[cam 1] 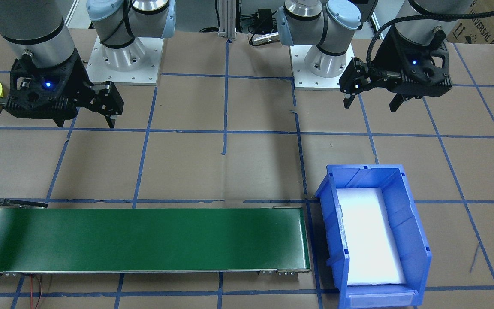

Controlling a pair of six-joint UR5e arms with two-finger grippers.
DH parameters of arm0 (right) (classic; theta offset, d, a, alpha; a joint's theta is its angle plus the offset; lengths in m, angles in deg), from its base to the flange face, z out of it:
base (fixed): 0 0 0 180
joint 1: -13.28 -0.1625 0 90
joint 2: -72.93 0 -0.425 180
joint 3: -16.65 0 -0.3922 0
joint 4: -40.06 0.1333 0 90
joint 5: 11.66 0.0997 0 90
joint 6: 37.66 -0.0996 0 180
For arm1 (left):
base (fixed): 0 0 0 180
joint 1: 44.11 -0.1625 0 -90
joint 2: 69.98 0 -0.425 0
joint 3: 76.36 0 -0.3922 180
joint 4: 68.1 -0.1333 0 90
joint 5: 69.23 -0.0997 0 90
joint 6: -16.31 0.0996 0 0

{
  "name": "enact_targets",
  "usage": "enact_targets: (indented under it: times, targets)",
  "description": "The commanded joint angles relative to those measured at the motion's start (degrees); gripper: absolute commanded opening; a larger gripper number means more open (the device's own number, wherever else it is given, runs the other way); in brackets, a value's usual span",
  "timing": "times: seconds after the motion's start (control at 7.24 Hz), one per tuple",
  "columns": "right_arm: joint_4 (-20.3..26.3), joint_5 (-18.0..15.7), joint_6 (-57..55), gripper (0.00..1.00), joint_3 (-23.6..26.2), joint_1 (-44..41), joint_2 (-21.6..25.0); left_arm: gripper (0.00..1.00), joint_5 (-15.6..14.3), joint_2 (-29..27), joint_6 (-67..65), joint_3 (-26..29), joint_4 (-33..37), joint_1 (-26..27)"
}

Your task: Move block left to right into plate

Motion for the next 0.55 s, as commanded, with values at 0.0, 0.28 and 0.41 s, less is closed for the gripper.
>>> enact_targets:
  times: [0.0,0.28,0.41]
  targets:
    - [-1.46,2.5,-0.18,1.0,0.98,0.04,-0.13,1.0,0.33,-0.04,-0.1,0.07,-0.01,0.24]
    - [-4.36,2.77,-0.27,1.0,0.29,-0.04,0.05,1.0,0.07,-0.12,-1.33,1.91,0.34,1.72]
    - [-5.32,2.86,-1.4,1.0,0.11,-0.04,0.31,1.0,-0.46,-1.0,-1.34,2.35,0.69,2.78]
